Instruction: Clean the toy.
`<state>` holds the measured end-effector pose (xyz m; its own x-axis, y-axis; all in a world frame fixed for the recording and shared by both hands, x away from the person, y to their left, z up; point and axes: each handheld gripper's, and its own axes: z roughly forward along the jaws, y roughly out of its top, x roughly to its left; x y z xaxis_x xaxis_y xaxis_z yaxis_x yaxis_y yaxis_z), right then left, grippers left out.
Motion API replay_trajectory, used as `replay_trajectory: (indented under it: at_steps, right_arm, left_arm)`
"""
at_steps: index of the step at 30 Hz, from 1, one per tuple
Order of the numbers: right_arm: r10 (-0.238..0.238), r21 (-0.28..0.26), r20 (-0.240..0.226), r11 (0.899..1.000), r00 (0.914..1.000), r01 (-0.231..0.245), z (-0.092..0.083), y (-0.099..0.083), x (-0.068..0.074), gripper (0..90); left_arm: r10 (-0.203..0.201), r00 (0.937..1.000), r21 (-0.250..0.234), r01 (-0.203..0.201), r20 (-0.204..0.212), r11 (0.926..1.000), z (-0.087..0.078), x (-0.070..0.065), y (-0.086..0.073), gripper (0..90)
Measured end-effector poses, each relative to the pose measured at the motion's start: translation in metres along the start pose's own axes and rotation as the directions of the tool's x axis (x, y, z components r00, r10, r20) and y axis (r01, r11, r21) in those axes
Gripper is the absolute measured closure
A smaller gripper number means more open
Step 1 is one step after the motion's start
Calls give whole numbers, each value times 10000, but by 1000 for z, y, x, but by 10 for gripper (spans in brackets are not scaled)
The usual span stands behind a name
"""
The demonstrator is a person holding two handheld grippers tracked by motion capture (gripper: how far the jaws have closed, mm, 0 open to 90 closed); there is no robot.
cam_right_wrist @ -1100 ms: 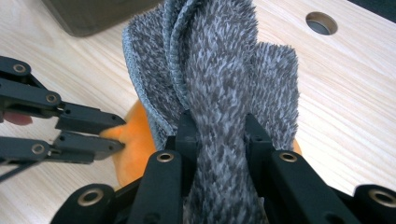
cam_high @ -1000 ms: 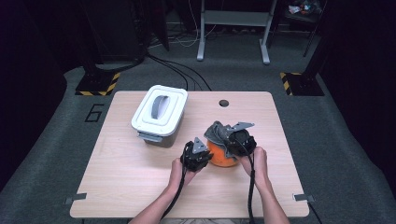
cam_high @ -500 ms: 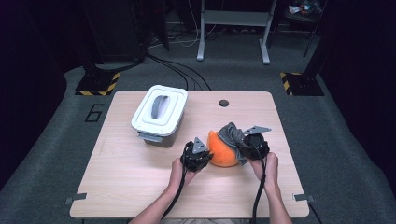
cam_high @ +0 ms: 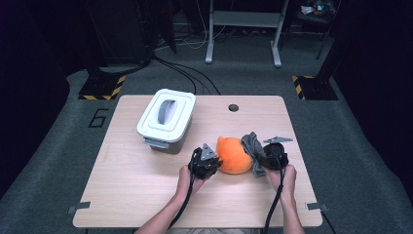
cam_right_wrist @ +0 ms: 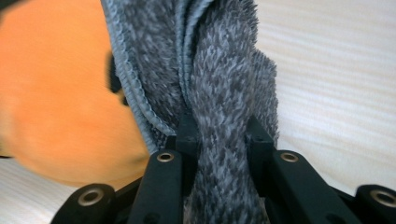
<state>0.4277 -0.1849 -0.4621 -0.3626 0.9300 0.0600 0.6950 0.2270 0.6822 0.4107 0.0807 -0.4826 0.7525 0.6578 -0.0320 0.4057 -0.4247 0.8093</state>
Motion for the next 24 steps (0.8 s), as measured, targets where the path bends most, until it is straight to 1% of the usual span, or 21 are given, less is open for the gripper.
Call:
replay_trajectory:
  at_steps: [2, 4, 6, 7, 10, 11, 12, 15, 17, 20, 22, 23, 24]
  right_arm:
    - [191, 157, 61, 9997, 9998, -192, 5, -4, -4, 731]
    - [264, 324, 101, 9991, 9996, -267, 10, -6, -6, 731]
    - [293, 520, 56, 9982, 9996, -296, 17, -10, -8, 731]
    - [392, 610, 21, 9974, 9992, -392, 20, -11, -7, 731]
    - [348, 767, -48, 9965, 9994, -343, 30, -14, -9, 732]
    - [522, 966, 2, 9940, 9986, -519, 33, -16, -7, 732]
    - [396, 957, -9, 9946, 9992, -394, 35, -17, -8, 732]
    - [377, 936, -56, 9949, 9993, -370, 36, -18, -8, 731]
    - [363, 954, -69, 9948, 9993, -354, 32, -17, -9, 733]
    - [273, 561, 94, 9980, 9996, -278, 19, -14, -13, 736]
    - [360, 319, 227, 9988, 9991, -367, 5, -11, -14, 737]
    - [237, 21, 281, 9997, 9993, -238, -4, -8, -14, 737]
    - [213, -158, 323, 9997, 9993, -208, -12, -5, -13, 737]
  left_arm:
    - [33, 10000, -14, -33, -44, 10000, 0, 0, 0, 805]
    - [43, 10000, 22, -43, -37, 10000, 0, 1, 0, 805]
    - [26, 10000, -1, -26, -16, 10000, 0, 1, -1, 805]
    - [26, 10000, -6, -26, -18, 10000, 0, 1, -1, 805]
    - [40, 10000, -3, -40, -29, 10000, 0, 1, 0, 805]
    - [40, 10000, -18, -40, -16, 10000, 0, 1, -1, 805]
    - [6, 10000, -40, -6, -14, 10000, 0, 1, -1, 805]
    - [-34, 10000, -48, 34, -41, 10000, 0, 1, -1, 804]
    - [-31, 10000, -45, 31, -39, 10000, 0, 2, -1, 804]
    - [-27, 10000, -28, 27, 11, 10000, -1, 3, -3, 803]
    - [-65, 10000, -51, 65, 25, 10000, -1, 3, -3, 803]
    - [-64, 10000, -75, 65, 37, 10000, -1, 3, -3, 802]
    - [-56, 10000, -80, 57, 34, 10000, -1, 3, -3, 802]
